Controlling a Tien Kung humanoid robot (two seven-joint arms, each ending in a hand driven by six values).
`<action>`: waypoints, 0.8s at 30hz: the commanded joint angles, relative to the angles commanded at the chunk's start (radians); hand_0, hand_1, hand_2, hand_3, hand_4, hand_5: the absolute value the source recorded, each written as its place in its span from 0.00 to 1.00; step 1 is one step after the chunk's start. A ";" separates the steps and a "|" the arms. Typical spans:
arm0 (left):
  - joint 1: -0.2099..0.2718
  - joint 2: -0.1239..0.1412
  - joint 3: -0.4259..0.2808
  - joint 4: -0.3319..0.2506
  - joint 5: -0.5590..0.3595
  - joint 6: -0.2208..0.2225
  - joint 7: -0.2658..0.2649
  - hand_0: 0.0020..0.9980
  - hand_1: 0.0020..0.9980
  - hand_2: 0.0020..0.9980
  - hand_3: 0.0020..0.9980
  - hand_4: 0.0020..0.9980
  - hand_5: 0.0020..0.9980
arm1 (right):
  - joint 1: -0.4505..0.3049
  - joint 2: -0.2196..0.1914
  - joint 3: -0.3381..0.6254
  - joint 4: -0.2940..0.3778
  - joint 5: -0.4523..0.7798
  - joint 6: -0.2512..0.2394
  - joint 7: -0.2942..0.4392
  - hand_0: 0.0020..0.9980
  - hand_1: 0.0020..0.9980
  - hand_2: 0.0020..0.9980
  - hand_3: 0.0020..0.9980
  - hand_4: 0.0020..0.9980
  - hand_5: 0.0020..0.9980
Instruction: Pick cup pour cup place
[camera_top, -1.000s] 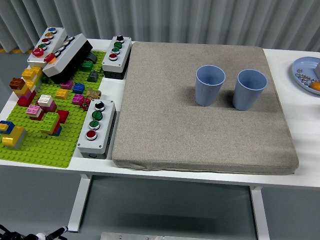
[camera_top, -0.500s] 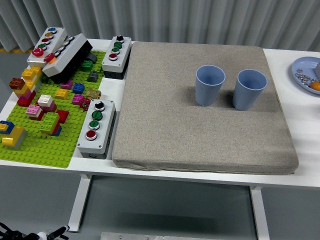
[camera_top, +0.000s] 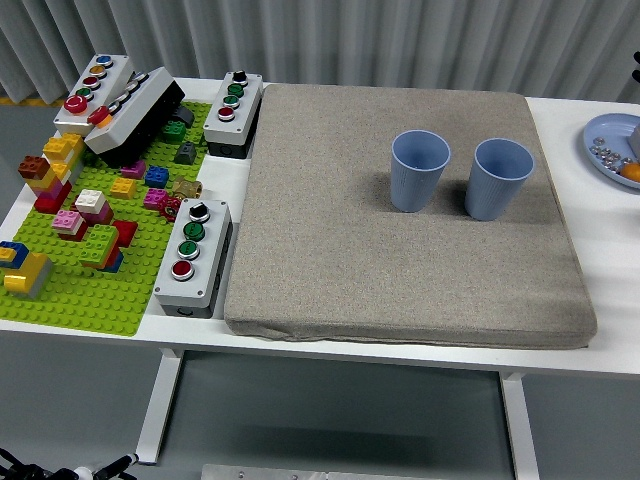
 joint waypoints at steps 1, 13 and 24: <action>0.001 0.000 0.000 0.000 -0.002 0.000 0.000 0.85 0.85 0.87 0.77 0.59 1.00 | 0.000 0.000 0.000 0.000 0.001 0.001 -0.001 0.91 0.79 0.79 0.76 0.73 1.00; 0.016 -0.005 -0.068 0.000 -0.013 -0.001 0.028 0.82 0.86 0.89 0.78 0.59 1.00 | 0.004 0.009 -0.021 -0.002 0.004 0.007 -0.005 0.91 0.79 0.79 0.76 0.73 1.00; 0.058 -0.015 -0.097 0.000 -0.046 0.017 0.024 0.81 0.86 0.89 0.78 0.59 1.00 | -0.004 0.017 -0.050 0.001 0.006 0.011 -0.007 0.92 0.79 0.79 0.76 0.73 1.00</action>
